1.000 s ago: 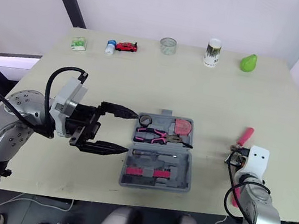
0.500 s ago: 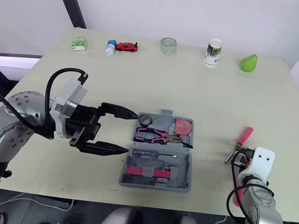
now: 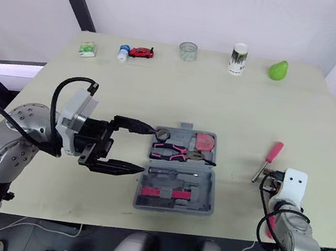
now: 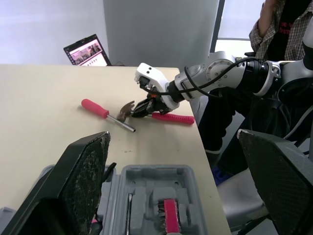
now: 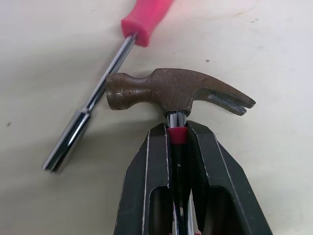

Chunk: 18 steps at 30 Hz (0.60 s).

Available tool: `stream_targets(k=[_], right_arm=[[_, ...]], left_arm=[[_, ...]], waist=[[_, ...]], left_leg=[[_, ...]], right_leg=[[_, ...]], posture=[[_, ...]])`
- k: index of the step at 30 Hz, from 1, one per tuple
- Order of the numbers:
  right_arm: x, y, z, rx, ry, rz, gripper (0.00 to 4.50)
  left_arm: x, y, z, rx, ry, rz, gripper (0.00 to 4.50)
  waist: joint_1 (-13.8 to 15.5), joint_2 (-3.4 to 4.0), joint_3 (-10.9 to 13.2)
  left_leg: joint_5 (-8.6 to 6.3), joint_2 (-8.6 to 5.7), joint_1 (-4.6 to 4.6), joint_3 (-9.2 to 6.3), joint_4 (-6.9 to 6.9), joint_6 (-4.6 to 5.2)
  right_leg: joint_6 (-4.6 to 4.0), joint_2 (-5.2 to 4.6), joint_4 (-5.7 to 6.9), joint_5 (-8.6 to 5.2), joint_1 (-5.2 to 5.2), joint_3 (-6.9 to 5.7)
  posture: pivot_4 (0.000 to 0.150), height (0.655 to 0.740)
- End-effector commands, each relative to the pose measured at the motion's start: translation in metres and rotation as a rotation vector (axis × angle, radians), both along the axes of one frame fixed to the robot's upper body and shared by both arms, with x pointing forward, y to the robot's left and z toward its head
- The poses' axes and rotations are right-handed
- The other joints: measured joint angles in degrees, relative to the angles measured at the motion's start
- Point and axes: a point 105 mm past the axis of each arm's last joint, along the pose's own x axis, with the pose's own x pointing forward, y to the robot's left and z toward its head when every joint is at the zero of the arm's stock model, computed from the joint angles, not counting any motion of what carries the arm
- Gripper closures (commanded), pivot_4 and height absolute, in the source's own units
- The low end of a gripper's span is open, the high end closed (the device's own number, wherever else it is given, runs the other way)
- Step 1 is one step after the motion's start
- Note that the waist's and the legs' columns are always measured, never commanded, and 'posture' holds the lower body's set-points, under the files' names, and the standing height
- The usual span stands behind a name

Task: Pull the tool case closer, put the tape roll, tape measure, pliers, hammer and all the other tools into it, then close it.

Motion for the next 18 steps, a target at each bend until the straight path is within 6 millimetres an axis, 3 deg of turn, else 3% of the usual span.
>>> stream_targets(k=[1,18], right_arm=[[0.005,0.012,0.008,0.007,-0.028,0.057,4.45],[0.018,0.043,0.009,0.042,-0.034,0.139,4.45]], left_arm=[[-0.003,0.001,0.007,-0.007,-0.043,-0.004,0.0],[-0.005,0.004,0.006,-0.001,-0.047,0.005,0.0]], waist=[[0.0,0.0,0.0],[-0.1,-0.01,0.0]], left_leg=[[0.0,0.0,0.0,0.0,0.0,0.0],[0.0,0.04,0.05,0.02,0.01,0.0]], right_leg=[[0.0,0.0,0.01,0.0,0.0,0.0],[-0.01,0.06,0.07,0.0,0.0,0.05]], posture=[[0.15,0.74],[0.15,0.74]])
